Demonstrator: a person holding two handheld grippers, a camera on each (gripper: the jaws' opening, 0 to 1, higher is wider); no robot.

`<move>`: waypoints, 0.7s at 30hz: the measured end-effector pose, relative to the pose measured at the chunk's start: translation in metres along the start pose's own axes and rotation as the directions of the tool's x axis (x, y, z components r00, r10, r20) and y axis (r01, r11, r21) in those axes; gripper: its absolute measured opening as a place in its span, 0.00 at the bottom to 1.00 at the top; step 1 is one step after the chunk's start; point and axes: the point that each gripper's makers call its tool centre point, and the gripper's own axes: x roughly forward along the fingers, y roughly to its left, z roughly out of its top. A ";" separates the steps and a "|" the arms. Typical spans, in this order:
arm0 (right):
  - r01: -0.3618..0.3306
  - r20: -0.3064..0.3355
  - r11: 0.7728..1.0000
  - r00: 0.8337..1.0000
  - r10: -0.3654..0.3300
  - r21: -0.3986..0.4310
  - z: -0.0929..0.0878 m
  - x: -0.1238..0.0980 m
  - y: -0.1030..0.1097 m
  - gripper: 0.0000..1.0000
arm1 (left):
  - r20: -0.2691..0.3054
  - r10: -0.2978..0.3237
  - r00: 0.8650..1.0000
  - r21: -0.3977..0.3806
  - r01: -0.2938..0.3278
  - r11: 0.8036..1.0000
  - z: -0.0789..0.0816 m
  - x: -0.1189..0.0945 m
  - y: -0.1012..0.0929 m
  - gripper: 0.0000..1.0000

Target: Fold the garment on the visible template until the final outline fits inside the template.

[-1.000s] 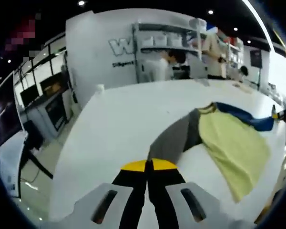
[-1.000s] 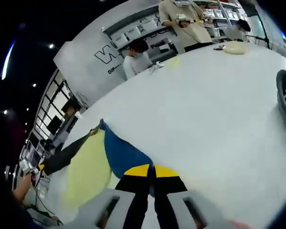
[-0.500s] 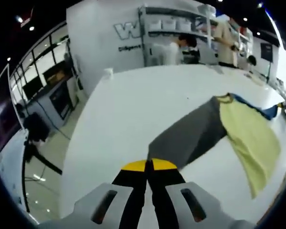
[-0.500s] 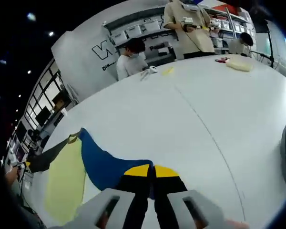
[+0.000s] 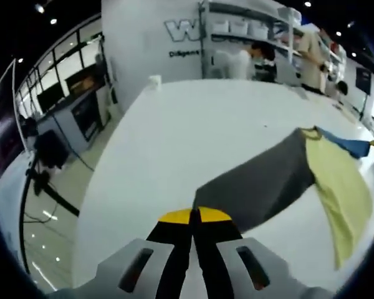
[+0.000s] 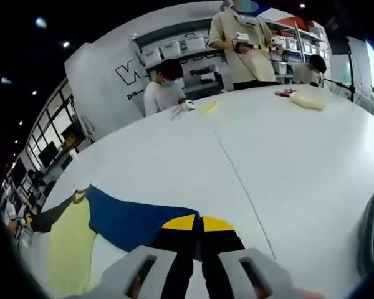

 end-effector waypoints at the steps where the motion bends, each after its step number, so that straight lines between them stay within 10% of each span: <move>1: 0.004 -0.002 1.000 1.000 -0.004 -0.008 0.003 0.006 0.001 0.00 | -0.003 0.007 1.000 0.002 -0.007 1.000 0.000 0.000 0.000 0.04; 21: 0.093 -0.050 0.996 0.994 -0.093 -0.001 0.025 0.062 -0.028 0.07 | -0.032 0.071 0.997 -0.019 -0.071 0.997 -0.003 0.049 0.019 0.04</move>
